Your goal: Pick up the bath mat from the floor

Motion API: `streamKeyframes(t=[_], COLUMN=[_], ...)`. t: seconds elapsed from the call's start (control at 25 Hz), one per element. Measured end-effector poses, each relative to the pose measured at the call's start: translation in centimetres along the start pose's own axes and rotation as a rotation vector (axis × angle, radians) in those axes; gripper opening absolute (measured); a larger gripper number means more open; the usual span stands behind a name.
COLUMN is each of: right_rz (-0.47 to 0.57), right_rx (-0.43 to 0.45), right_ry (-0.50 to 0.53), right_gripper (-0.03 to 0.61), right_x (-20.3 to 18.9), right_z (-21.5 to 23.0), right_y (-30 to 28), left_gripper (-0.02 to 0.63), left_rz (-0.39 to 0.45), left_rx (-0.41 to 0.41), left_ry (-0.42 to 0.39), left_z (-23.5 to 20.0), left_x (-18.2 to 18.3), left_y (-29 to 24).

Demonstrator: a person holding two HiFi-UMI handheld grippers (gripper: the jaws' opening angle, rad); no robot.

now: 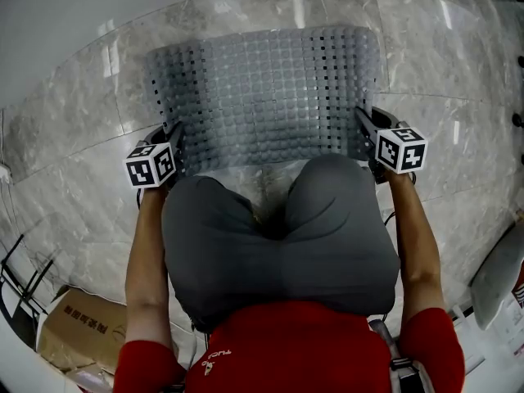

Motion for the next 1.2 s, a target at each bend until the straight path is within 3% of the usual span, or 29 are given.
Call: streamKeyframes(t=[0.56,1.2], right_rz=[0.229,0.523], right_rx=[0.086,0.134], right_ry=[0.004,0.052], right_gripper=[0.051,0.051], right_x=[7.1,15.5], right_z=[-4.2,-7.4], right_y=[5.4,14.8], left_gripper=[0.052,0.052], left_rz=[0.202,0.45], left_rx=[-0.043,0.012], left_ry=[-0.122,-0.274], left_z=[4.5,8.4], left_x=[5.3,12.1], left_y=[5.8,15.4])
Point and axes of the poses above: the fingertips, and each gripper's own axes: y backward along the fingers, z to its right, x out of its top, the point moved 1 cm from there along y, backward along the fingers, and after that the axes turned 12 degrees about -x, right-handed, at the moved point
